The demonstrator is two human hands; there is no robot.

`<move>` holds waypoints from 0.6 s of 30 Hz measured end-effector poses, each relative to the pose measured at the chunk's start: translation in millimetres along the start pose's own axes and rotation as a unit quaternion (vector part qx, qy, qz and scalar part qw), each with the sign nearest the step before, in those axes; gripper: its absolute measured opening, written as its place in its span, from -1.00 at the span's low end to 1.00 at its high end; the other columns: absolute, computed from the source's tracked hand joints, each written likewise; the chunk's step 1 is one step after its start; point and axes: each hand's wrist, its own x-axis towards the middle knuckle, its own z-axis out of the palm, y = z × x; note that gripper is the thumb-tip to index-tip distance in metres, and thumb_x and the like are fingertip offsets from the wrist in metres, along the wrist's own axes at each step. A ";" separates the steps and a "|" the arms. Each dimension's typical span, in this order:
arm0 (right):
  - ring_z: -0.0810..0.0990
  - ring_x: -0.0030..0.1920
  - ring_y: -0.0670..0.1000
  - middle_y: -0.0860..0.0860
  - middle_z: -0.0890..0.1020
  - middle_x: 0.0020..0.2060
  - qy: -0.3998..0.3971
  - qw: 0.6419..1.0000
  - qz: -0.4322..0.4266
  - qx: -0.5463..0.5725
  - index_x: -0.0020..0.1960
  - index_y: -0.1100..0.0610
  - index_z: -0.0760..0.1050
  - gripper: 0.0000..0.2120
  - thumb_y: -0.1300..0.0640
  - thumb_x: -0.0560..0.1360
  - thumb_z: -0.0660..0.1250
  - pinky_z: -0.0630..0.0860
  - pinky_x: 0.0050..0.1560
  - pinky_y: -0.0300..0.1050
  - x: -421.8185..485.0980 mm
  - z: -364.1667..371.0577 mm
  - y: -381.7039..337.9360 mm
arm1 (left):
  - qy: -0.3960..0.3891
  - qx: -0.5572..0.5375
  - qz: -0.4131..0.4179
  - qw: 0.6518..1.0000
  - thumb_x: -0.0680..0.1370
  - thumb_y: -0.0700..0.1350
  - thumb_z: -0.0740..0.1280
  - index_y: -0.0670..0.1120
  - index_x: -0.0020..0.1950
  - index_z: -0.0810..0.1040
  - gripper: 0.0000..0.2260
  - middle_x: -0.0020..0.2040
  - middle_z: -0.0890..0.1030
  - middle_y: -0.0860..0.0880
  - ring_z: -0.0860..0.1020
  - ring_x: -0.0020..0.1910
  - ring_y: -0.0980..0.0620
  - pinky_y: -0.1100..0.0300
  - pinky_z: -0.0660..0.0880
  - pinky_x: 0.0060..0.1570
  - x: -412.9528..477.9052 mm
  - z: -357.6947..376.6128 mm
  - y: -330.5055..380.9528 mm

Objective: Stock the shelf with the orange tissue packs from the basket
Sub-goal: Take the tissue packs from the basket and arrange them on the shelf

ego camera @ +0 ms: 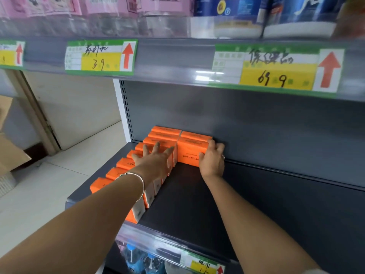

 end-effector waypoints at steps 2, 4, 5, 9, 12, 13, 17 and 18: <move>0.51 0.17 0.22 0.14 0.32 0.26 0.007 1.000 0.005 -0.002 0.40 0.12 0.26 -0.54 0.18 0.54 0.30 0.52 0.02 0.01 2.9 5.0 -3.6 | -0.017 0.006 -0.006 1.000 0.57 0.00 0.27 0.32 0.48 -0.19 -0.28 0.56 -0.23 0.02 -0.20 0.52 -0.25 -0.44 -0.03 0.35 3.6 2.5 2.7; 0.50 0.18 0.21 0.14 0.34 0.25 0.002 1.000 0.005 -0.006 0.40 0.11 0.26 -0.55 0.23 0.55 0.28 0.51 0.02 -0.01 2.6 9.1 -3.4 | -0.021 0.033 -0.012 0.999 0.57 0.01 0.25 0.30 0.49 -0.20 -0.29 0.56 -0.24 0.01 -0.20 0.51 -0.27 -0.46 -0.03 0.33 5.7 6.8 6.5; 0.49 0.19 0.21 0.14 0.34 0.25 -0.004 1.000 0.005 -0.003 0.41 0.10 0.25 -0.54 0.24 0.55 0.27 0.51 0.03 -0.01 1.8 10.4 -2.3 | -0.018 0.043 -0.017 0.999 0.57 0.02 0.25 0.29 0.49 -0.21 -0.29 0.56 -0.24 0.01 -0.20 0.51 -0.28 -0.47 -0.03 0.32 6.5 9.1 8.0; 0.44 0.25 0.19 0.14 0.32 0.29 -0.032 0.999 -0.004 0.017 0.51 0.07 0.12 -0.42 0.21 0.56 0.26 0.49 0.09 0.00 -3.9 9.0 2.2 | -0.005 0.037 -0.024 0.999 0.57 0.10 0.22 0.25 0.49 -0.27 -0.28 0.56 -0.24 0.00 -0.20 0.51 -0.28 -0.45 -0.06 0.34 5.4 13.4 10.9; 0.41 0.27 0.17 0.13 0.32 0.31 -0.029 0.999 -0.019 -0.005 0.53 0.05 0.05 -0.36 0.14 0.55 0.28 0.50 0.09 0.00 -15.6 0.6 3.1 | 0.009 0.019 0.001 1.000 0.56 0.10 0.24 0.21 0.52 -0.18 -0.30 0.56 -0.19 0.00 -0.17 0.53 -0.22 -0.38 -0.04 0.38 -4.8 10.0 10.0; 0.40 0.28 0.16 0.12 0.31 0.32 -0.028 0.999 -0.022 -0.011 0.53 0.05 0.06 -0.37 0.13 0.55 0.28 0.50 0.10 -0.01 -20.3 -3.0 2.8 | 0.023 0.022 0.010 0.999 0.56 0.10 0.24 0.19 0.53 -0.12 -0.33 0.57 -0.15 -0.01 -0.14 0.53 -0.20 -0.35 -0.03 0.40 -10.2 8.2 7.9; 0.40 0.28 0.18 0.13 0.34 0.32 -0.053 0.995 -0.074 -0.034 0.39 0.11 0.31 -0.59 0.11 0.56 0.25 0.46 0.18 0.02 -41.9 -19.0 -6.0 | 0.097 0.029 0.054 0.993 0.57 0.05 0.20 0.11 0.49 0.19 -0.51 0.51 0.18 -0.06 0.11 0.50 -0.13 -0.15 0.10 0.42 -42.3 -1.8 -3.8; 0.41 0.27 0.18 0.13 0.36 0.30 -0.070 0.992 -0.096 -0.039 0.35 0.12 0.36 -0.64 0.10 0.57 0.23 0.46 0.18 0.02 -49.0 -23.1 -10.5 | 0.112 0.028 0.062 0.991 0.57 0.02 0.19 0.09 0.46 0.26 -0.56 0.46 0.27 -0.06 0.19 0.46 -0.12 -0.11 0.14 0.40 -52.8 -4.0 -7.5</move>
